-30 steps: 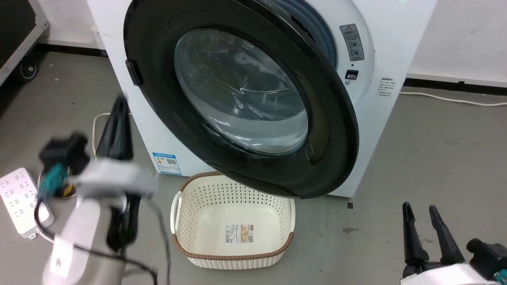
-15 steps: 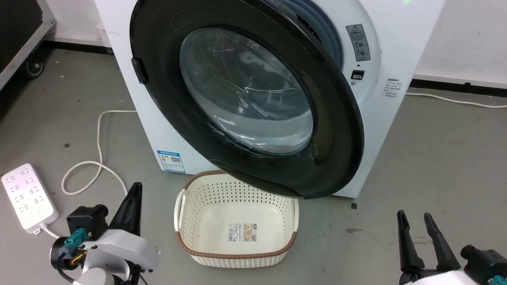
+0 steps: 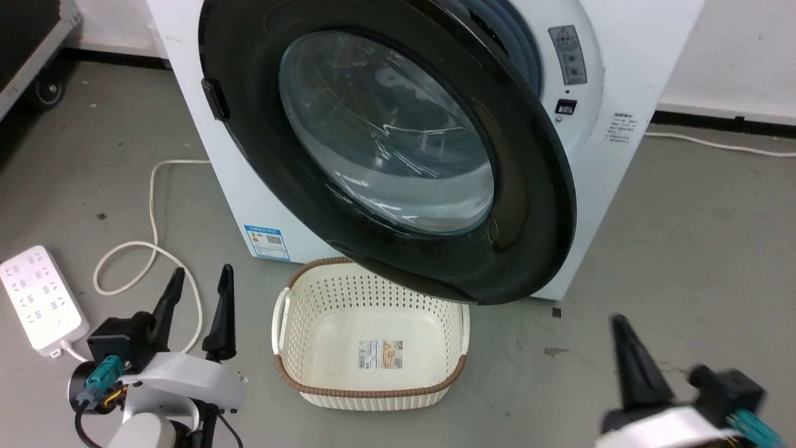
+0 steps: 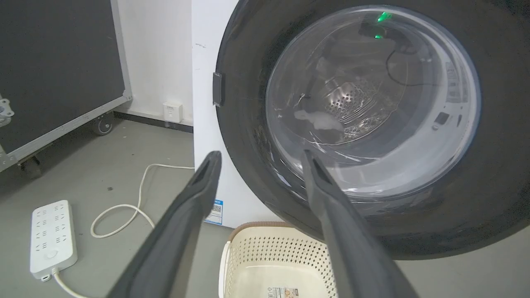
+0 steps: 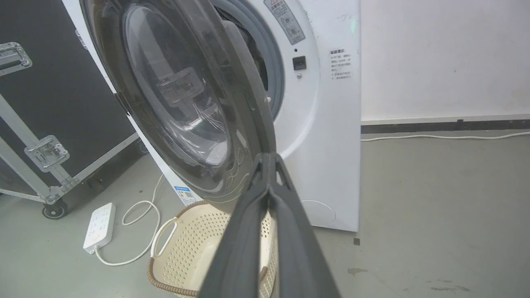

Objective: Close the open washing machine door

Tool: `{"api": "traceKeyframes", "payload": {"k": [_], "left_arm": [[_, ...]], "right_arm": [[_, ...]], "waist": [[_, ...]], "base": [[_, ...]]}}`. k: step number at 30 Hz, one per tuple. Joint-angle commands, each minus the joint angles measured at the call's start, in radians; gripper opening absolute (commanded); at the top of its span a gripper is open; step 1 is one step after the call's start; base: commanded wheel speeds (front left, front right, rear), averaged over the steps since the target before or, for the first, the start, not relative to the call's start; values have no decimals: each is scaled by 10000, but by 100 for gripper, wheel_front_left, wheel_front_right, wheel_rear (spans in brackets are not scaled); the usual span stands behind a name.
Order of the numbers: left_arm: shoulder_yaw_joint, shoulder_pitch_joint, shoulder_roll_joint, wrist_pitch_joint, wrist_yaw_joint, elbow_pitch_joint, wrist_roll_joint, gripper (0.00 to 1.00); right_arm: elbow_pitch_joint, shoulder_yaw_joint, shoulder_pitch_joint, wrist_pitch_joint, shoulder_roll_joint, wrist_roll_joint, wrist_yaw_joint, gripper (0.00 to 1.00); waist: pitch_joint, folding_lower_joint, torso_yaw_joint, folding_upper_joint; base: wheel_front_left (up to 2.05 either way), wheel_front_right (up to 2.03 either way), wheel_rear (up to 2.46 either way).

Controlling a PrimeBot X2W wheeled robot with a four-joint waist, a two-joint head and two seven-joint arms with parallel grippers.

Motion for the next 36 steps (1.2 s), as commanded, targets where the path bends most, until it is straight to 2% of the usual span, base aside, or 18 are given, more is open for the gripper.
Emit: {"api": "traceKeyframes", "payload": {"k": [1, 8, 9, 16, 36], "left_arm": [[46, 133, 10, -70, 77, -99, 63, 100], [79, 62, -16, -122, 92, -420, 56, 100], [78, -10, -31, -143, 58, -502, 52, 100], [89, -257, -90, -181, -61, -537, 7, 100], [414, -1167, -348, -252, -681, -744, 127, 100]], "right_arm": [[40, 208, -301, -46, -3, -53, 10, 0], [1331, 1124, -1958, 82, -3, -212, 10, 0], [2109, 1193, -2721, 103, -3, -304, 10, 0], [3413, 723, -4104, 29, -3, -548, 10, 0], [4519, -3461, -7558, -5, -3, -3210, 10, 0]], "waist": [[94, 0, -12, -1], [490, 0, 107, -1], [693, 0, 236, -1], [1200, 0, 552, -1], [3032, 0, 1511, -1]], "base": [[0, 0, 0], [0, 0, 0], [0, 0, 0], [0, 0, 0], [0, 0, 0]]}}
